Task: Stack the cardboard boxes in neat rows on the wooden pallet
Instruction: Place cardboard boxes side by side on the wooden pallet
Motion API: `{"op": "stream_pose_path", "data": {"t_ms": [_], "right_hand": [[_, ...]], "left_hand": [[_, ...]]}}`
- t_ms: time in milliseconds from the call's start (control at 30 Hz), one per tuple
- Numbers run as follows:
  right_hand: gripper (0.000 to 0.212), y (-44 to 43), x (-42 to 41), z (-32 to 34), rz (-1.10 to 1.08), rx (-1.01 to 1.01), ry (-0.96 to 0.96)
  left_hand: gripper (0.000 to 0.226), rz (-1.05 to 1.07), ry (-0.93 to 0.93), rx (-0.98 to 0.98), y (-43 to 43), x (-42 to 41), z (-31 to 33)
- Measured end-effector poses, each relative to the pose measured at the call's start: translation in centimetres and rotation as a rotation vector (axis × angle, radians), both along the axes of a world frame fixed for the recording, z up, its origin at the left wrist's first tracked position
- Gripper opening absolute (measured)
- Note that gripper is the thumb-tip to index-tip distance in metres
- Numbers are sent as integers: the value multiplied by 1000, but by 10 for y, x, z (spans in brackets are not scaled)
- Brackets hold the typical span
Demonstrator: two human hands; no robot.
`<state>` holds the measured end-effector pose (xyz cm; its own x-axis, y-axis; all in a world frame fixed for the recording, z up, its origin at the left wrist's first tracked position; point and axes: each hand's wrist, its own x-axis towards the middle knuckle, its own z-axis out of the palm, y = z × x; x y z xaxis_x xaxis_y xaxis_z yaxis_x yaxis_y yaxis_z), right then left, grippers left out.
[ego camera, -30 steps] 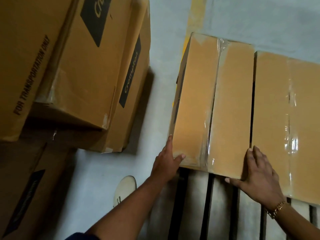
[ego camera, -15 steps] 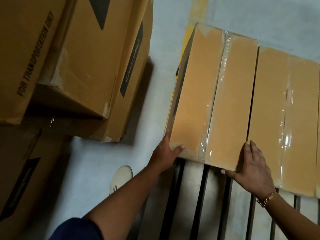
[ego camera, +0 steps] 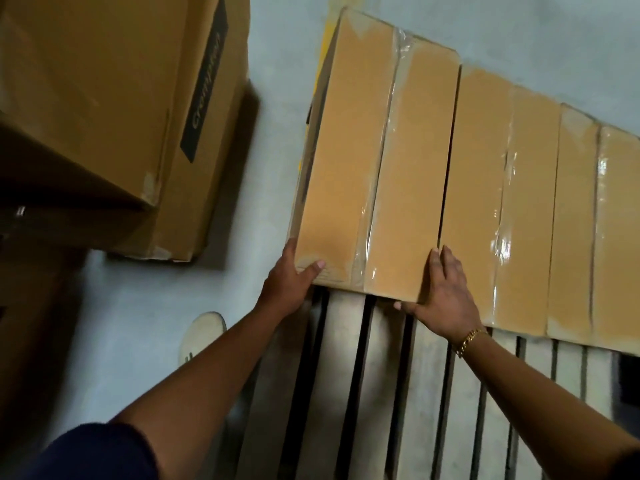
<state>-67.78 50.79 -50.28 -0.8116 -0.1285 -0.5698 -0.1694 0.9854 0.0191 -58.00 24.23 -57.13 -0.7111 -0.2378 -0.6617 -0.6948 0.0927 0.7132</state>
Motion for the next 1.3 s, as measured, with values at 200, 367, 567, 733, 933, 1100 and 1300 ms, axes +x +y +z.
{"op": "stream_pose_path", "data": {"t_ms": [200,367,567,733,933,1100,1300], "right_hand": [[133,-2,0,-1,10,43,24],[133,-7,2,-2,62,111,63],[129,-10,7,0,85,153,86],[126,-15,13,2,87,158,90],[124,-16,23,6,95,169,104],[122,-14,31,9,110,182,99],[125,-16,31,10,60,105,61]], "left_hand": [[70,-1,5,-21,0,-1,3],[66,-9,10,-39,-1,-1,4],[69,-34,-17,-55,-3,2,3],[73,-30,-36,-41,-3,5,2],[72,-43,-57,-56,-3,11,3],[74,-67,-63,-55,-6,14,-2],[74,-72,-54,-54,-4,15,3]]}}
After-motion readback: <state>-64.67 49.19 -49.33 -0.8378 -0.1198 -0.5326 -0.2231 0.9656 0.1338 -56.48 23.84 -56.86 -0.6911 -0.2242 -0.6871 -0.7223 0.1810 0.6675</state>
